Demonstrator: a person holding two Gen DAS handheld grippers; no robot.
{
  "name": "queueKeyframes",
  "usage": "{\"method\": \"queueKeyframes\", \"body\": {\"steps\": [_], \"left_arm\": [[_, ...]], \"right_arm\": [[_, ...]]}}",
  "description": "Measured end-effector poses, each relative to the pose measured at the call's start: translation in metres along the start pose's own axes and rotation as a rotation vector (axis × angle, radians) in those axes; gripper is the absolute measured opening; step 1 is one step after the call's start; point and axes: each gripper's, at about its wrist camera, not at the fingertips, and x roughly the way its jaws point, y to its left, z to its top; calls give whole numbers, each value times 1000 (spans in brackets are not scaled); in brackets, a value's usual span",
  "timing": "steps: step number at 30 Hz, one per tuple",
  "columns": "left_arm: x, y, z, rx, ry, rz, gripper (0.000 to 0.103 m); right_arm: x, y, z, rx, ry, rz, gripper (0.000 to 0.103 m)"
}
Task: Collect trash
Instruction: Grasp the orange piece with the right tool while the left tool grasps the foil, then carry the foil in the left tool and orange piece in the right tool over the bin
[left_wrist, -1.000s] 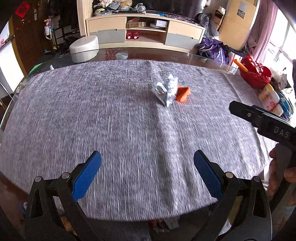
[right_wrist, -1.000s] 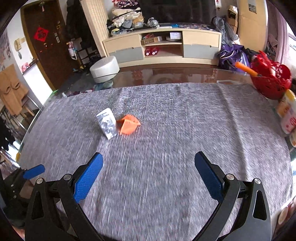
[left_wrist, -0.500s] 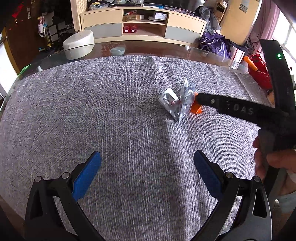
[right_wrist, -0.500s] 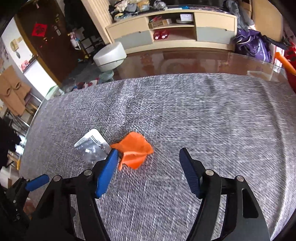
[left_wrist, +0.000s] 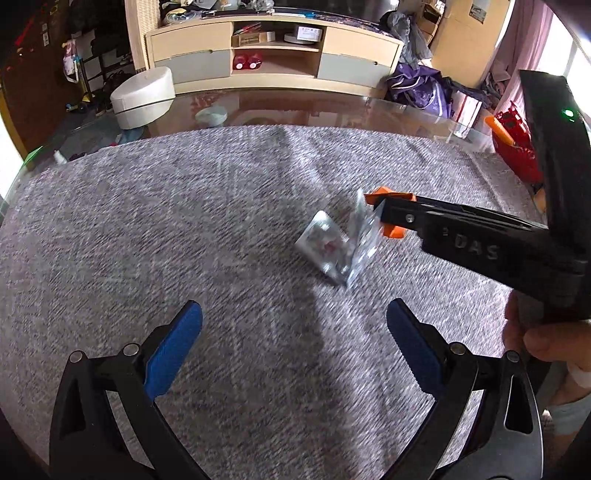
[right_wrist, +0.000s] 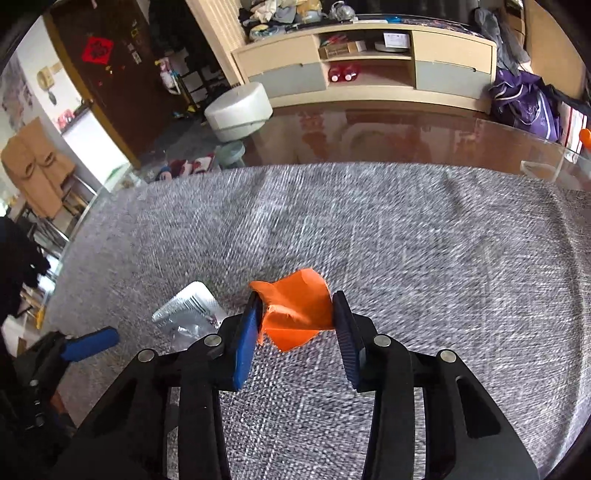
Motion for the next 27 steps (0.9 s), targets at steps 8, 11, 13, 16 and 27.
{"method": "queueKeyframes", "body": {"steps": [8, 11, 13, 16, 27], "left_arm": [[9, -19, 23, 20, -48, -46, 80], [12, -25, 30, 35, -50, -62, 61], [15, -28, 33, 42, -37, -85, 34], [15, -29, 33, 37, -21, -124, 21], [-70, -37, 7, 65, -117, -87, 20]], "right_arm": [[-23, -34, 5, 36, -33, -55, 40], [-27, -39, 1, 27, -27, -75, 40], [-27, -43, -1, 24, -24, -84, 40], [-32, -45, -4, 27, -22, -86, 40], [-97, -14, -32, -22, -76, -114, 40]]}}
